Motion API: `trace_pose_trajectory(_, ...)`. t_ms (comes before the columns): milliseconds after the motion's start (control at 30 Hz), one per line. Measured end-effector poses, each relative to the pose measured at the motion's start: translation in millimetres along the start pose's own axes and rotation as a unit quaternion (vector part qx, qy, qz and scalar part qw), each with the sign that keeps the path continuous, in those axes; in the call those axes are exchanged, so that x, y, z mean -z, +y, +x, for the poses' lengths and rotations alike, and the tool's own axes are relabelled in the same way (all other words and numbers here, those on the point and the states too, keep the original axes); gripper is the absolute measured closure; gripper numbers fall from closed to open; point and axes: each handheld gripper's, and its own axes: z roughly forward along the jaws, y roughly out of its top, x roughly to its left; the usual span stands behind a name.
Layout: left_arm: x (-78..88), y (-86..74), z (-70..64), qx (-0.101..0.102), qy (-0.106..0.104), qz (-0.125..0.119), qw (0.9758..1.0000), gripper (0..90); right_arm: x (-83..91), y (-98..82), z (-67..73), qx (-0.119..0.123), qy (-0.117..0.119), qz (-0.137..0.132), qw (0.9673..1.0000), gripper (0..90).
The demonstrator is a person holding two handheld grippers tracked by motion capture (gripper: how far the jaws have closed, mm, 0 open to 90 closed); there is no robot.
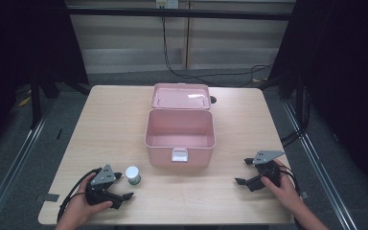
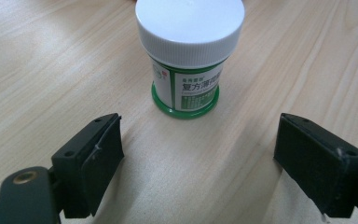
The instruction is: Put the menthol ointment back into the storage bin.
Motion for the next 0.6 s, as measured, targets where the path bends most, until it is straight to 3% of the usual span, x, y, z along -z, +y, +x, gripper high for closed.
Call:
trace_pose_trajectory(100, -0.2, 0.2, -0.5, 0.004, 0.002, 0.0, 1.0, 14.3, 0.0, 0.0, -0.1, 0.0, 0.0, 0.0, 1.0, 10.6)
trace_pose_trajectory(133, -0.9, 0.2, -0.4, 0.02, -0.002, -0.009, 0.9998, 14.2, 0.0, 0.0, -0.1, 0.0, 0.0, 0.0, 1.0, 10.6)
trace_pose_trajectory(200, -0.2, 0.7, 0.5, 0.031, -0.001, -0.007, 0.9995, 14.3, 0.0, 0.0, -0.1, 0.001, 0.0, 0.0, 1.0, 10.6)
trace_pose_trajectory(300, 0.5, 3.6, 0.1, 0.023, 0.009, 0.008, 0.9997, 15.7, 0.0, 0.0, -0.1, 0.0, 0.0, 0.0, 1.0, 10.6)
trace_pose_trajectory(333, 0.6, 6.9, -0.6, 0.026, 0.011, 0.023, 0.9993, 16.4, 0.0, 0.0, -0.1, 0.0, 0.0, 0.0, 1.0, 10.6)
trace_pose_trajectory(433, 1.3, 10.1, 0.1, 0.032, 0.013, 0.037, 0.9987, 16.9, 0.0, 0.0, 0.0, 0.0, 0.0, 0.0, 1.0, 10.6)
trace_pose_trajectory(533, 6.4, 15.6, 3.6, 0.047, 0.025, 0.079, 0.9954, 19.2, 0.0, 0.0, -0.1, 0.0, 0.0, 0.0, 1.0, 10.6)
trace_pose_trajectory(567, 6.4, 15.6, 3.6, 0.047, 0.025, 0.079, 0.9954, 19.7, 0.0, 0.0, -0.1, 0.0, 0.0, 0.0, 1.0, 10.5)
trace_pose_trajectory(600, 8.3, 19.1, 5.8, 0.057, 0.032, 0.103, 0.9925, 20.1, 0.0, 0.0, -0.1, 0.0, 0.0, 0.0, 1.0, 10.5)
